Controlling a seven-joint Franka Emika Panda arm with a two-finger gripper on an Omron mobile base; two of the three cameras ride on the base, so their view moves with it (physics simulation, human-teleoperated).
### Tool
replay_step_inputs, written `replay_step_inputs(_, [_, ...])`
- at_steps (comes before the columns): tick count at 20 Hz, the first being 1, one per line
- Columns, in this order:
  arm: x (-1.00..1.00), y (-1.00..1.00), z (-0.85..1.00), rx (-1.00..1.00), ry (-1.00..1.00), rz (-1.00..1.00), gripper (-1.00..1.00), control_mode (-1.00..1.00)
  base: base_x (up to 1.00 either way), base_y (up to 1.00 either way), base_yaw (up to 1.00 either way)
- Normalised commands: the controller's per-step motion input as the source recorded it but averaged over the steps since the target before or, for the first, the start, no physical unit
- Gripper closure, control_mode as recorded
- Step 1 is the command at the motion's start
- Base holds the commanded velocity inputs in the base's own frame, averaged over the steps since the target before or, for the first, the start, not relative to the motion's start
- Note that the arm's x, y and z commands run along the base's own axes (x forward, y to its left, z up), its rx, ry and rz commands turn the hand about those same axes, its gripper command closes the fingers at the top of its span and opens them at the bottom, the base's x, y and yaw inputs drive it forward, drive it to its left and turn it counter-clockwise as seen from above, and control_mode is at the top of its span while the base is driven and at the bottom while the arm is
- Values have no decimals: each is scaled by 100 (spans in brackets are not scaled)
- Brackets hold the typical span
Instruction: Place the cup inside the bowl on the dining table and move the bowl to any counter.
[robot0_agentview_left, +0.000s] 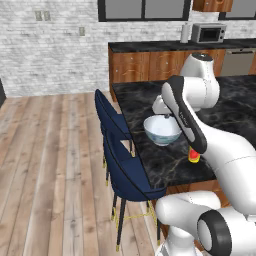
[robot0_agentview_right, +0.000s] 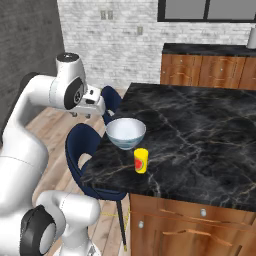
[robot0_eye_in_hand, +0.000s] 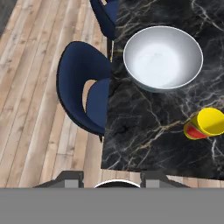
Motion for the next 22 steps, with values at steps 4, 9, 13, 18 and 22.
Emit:
replay_step_inputs(4, [1,-8,-7,0,0,0,-100,-100,0,0,0])
replay_step_inputs(9, [2,-30,-6,0,0,0,-100,-100,0,0,0])
replay_step_inputs(13, [0,-37,-1,0,1,-3,-100,-100,0,0,0])
replay_step_inputs(18, [0,-29,0,0,4,-11,-100,-100,0,0,0])
replay_step_inputs(22, [0,-33,0,0,6,-16,-100,-100,0,0,0])
